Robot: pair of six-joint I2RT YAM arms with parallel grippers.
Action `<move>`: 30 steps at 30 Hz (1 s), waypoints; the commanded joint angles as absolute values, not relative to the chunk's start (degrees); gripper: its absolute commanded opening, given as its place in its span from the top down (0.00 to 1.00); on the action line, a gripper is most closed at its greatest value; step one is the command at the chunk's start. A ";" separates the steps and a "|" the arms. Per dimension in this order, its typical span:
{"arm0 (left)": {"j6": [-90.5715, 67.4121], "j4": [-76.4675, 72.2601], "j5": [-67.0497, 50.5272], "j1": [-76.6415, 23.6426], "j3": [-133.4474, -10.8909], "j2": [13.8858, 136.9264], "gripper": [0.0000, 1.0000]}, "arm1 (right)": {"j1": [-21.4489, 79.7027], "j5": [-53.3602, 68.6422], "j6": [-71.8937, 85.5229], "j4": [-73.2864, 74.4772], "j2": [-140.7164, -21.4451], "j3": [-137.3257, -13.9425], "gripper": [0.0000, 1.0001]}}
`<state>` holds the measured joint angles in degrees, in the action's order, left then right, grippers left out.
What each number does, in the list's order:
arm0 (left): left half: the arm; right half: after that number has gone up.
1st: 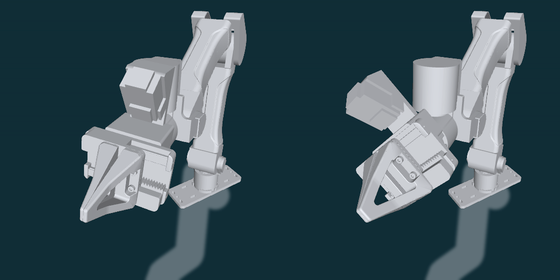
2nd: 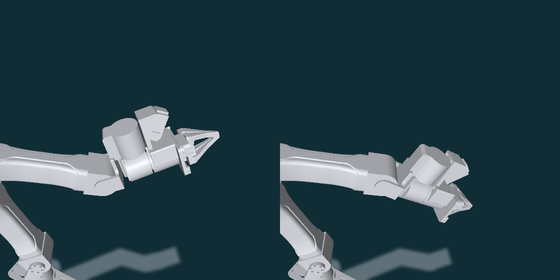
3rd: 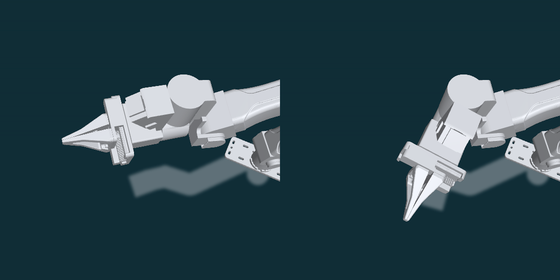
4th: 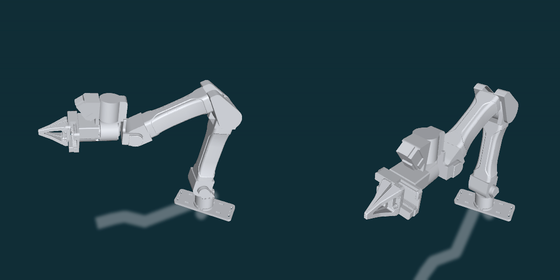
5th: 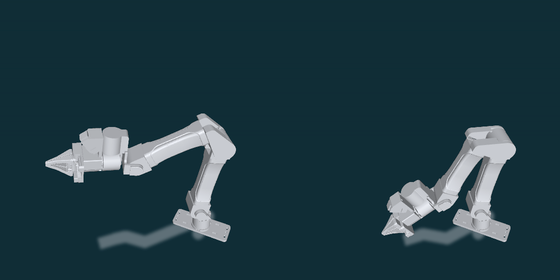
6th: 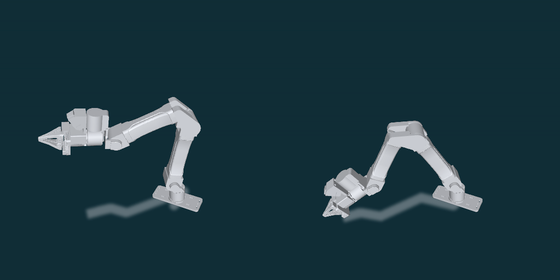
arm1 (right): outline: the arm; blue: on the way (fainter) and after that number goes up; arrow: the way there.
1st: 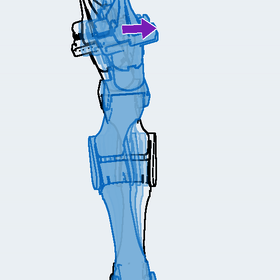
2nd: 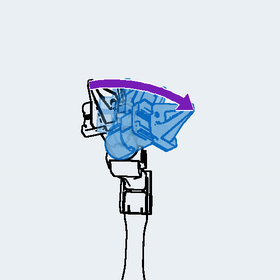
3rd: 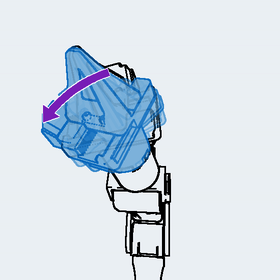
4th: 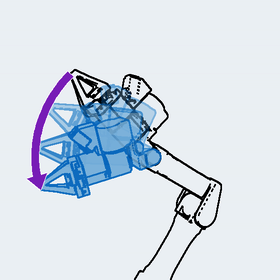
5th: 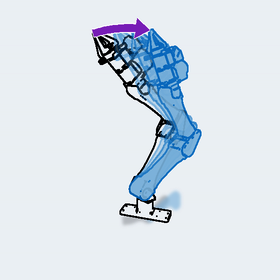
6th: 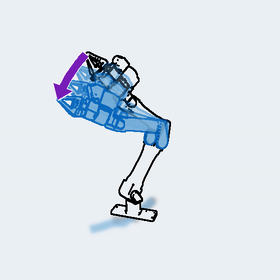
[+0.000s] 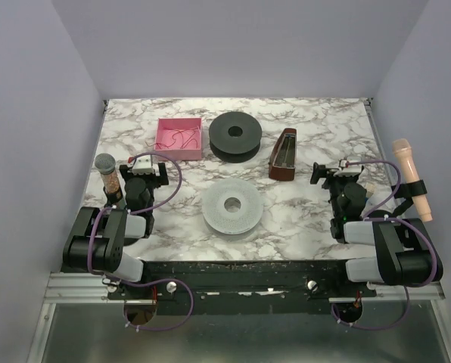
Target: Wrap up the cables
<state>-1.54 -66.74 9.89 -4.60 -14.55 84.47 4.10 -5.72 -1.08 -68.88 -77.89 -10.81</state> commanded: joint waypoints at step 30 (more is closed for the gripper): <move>12.04 -7.76 -18.54 -4.66 -41.65 74.71 0.01 | 18.61 -8.41 5.80 -16.73 -60.10 -42.95 0.00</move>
<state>8.60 -24.86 -11.62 -4.62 -34.37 75.88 11.20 0.43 6.42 -30.79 -56.86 -34.98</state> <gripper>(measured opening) 0.988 0.998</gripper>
